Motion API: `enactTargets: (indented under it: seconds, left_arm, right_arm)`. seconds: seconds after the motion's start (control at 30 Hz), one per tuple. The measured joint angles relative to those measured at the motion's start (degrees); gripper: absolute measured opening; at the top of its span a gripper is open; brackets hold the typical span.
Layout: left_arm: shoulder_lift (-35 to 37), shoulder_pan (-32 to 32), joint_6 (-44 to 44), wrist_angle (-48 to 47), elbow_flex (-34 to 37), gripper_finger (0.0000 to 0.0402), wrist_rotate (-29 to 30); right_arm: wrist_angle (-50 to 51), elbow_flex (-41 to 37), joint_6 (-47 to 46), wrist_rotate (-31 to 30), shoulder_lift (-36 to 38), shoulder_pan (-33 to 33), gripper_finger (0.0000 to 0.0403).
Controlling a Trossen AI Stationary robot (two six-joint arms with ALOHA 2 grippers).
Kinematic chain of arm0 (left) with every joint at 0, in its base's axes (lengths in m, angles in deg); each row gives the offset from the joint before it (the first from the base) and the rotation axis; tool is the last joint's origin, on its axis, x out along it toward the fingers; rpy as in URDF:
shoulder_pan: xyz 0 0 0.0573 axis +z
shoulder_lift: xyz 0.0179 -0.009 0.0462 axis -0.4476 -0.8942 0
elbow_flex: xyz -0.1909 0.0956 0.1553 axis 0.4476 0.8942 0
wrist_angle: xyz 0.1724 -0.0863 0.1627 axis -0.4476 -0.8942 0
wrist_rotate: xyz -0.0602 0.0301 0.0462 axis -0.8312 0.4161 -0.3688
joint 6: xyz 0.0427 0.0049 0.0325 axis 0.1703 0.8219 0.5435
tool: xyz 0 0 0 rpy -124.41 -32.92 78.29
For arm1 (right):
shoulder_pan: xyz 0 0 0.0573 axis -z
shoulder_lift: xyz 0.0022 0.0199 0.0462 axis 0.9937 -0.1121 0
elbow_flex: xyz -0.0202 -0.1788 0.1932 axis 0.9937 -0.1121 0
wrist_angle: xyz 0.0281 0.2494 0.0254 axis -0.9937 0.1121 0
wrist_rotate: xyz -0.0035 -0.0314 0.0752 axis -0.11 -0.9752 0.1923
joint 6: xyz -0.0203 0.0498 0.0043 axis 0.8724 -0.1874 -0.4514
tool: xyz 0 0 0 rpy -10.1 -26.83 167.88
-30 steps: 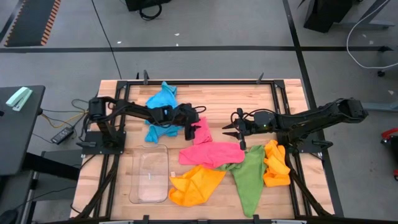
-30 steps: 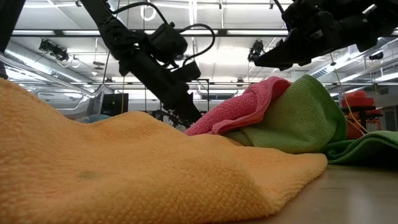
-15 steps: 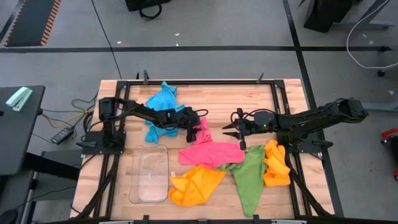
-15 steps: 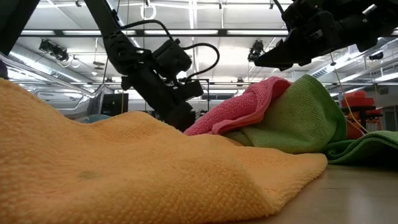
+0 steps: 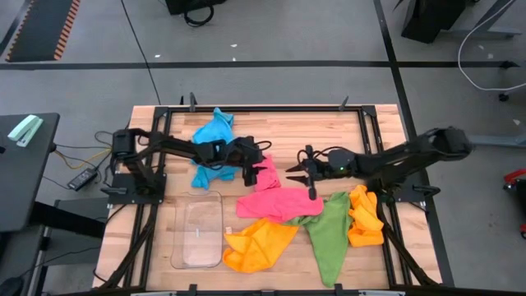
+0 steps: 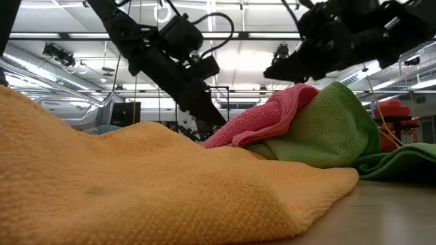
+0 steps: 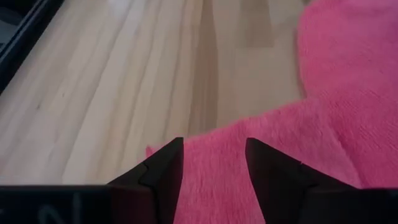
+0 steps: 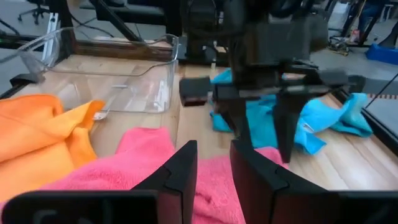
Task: Fold microfiber towels
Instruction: Fold the top pink microfiber cloth
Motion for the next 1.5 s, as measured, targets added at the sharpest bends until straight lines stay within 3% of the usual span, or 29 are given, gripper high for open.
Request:
enactTargets:
  seconds: [0.1, 0.37, 0.63, 0.83, 1.0, 1.23, 1.5]
  left_arm:
    - [1.1, 0.5, 1.3, -1.4, 0.0, 0.0175, 0.0]
    - [0.6, 2.3, 1.5, -5.0, 0.1, 0.0177, 0.0]
    - [0.6, 2.3, 1.5, -4.4, 0.0, 0.0170, -0.1]
    - [0.6, 2.3, 1.1, -4.1, 0.0, 0.0169, 0.0]
    - [0.6, 2.3, -0.1, -3.5, 0.0, 0.0169, 0.0]
    - [-0.5, 2.3, -2.0, -3.5, 0.0, 0.0167, 0.0]
    - [-5.5, 2.3, -3.1, 2.4, 0.0, 0.0157, 0.0]
  right_arm:
    - [-6.7, 0.6, -0.6, 0.0, -6.4, 0.0, 0.0106]
    - [-6.6, 8.2, -0.6, 0.0, -17.9, 0.4, 0.0145]
    - [-3.0, 14.0, -0.6, 0.0, -22.2, 0.4, 0.0223]
    - [-2.3, 16.3, -0.6, 0.0, -24.1, 1.0, 0.0257]
    - [-3.1, 16.9, -0.6, 0.5, -26.9, 2.0, 0.0262]
    - [-6.1, 16.9, -4.3, 9.1, -30.8, 3.1, 0.0255]
    - [-1.8, 16.9, -8.6, 9.5, -32.4, 3.1, 0.0248]
